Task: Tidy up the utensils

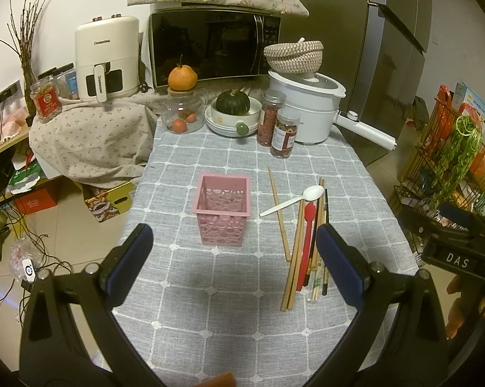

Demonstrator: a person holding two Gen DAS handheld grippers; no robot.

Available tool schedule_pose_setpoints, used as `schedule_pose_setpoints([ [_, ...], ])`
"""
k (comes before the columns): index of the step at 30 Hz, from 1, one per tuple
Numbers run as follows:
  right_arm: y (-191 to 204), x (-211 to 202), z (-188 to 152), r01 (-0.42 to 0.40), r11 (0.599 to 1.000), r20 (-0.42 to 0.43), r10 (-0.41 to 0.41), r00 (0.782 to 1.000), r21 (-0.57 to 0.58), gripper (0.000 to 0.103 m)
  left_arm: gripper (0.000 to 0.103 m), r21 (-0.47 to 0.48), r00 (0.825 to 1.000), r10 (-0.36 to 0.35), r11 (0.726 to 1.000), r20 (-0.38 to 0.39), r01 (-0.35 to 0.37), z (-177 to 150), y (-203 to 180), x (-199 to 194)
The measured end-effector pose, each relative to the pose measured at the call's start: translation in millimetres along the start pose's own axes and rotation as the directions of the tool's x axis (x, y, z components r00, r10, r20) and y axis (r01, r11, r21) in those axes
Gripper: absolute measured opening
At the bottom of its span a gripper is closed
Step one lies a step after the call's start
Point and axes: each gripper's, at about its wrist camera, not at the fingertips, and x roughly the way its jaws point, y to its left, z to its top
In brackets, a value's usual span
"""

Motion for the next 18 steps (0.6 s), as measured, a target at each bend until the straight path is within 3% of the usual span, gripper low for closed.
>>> schedule_pose_setpoints([
  [18, 3.4, 1.4, 3.0, 0.028, 0.998, 0.015, -0.027, 1.0, -0.055, 0.103, 0.101, 0.001, 1.0, 0.001, 1.0, -0.01, -0.001, 1.2, 0.9, 0.7],
])
